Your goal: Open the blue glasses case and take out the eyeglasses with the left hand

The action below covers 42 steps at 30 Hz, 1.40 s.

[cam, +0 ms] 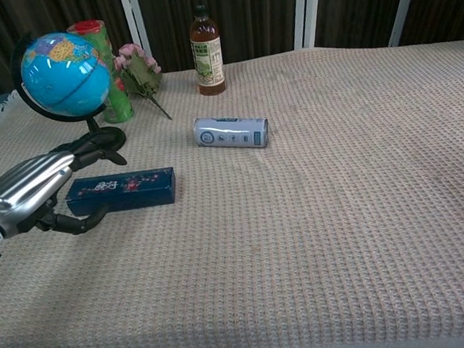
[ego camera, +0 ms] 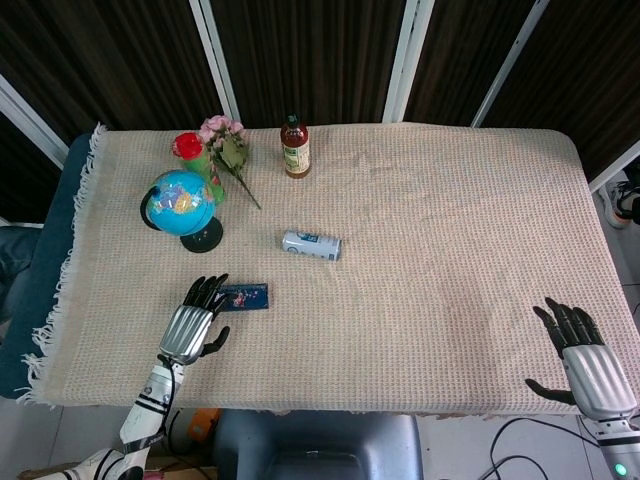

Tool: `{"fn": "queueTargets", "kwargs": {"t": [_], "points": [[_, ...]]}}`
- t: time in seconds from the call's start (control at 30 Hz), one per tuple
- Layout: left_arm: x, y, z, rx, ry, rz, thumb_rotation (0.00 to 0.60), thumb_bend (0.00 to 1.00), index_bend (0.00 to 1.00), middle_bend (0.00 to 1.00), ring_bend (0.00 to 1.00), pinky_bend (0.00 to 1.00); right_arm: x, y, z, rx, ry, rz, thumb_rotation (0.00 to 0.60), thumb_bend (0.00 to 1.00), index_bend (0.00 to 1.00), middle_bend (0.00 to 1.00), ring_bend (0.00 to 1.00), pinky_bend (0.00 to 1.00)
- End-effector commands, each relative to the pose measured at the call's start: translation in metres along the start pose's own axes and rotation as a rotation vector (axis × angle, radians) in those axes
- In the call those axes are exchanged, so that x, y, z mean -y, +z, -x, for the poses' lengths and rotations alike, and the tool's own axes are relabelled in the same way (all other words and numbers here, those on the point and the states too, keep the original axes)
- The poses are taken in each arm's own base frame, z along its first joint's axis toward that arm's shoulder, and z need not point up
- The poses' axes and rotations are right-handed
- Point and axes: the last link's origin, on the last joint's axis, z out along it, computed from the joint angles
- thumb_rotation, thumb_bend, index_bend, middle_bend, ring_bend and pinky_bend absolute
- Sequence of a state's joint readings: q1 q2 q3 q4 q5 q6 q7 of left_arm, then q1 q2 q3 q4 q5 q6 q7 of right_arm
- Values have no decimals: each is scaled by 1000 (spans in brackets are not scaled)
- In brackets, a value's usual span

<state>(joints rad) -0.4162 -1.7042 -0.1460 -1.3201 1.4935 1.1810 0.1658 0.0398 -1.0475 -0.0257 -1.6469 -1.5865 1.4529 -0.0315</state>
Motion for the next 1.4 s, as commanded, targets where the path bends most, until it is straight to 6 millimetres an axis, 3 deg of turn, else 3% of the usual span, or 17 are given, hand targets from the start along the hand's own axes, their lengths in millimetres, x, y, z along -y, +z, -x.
{"fn": "queueTargets", "kwargs": {"t": [0.03, 0.53, 1.4], "points": [[-1, 11, 5, 1, 4, -16, 600, 380, 245, 0, 0, 0, 0, 0, 0, 1, -1, 1, 600, 186, 0, 0, 0, 0], [-4, 35, 17, 3, 20, -62, 600, 375, 290, 0, 0, 0, -2, 2, -2, -6, 6, 11, 600, 186, 0, 0, 0, 0], [-8, 48, 19, 15, 47, -69, 600, 391, 354, 0, 0, 0, -5, 1, -4, -9, 12, 20, 600, 186, 0, 0, 0, 0]]}}
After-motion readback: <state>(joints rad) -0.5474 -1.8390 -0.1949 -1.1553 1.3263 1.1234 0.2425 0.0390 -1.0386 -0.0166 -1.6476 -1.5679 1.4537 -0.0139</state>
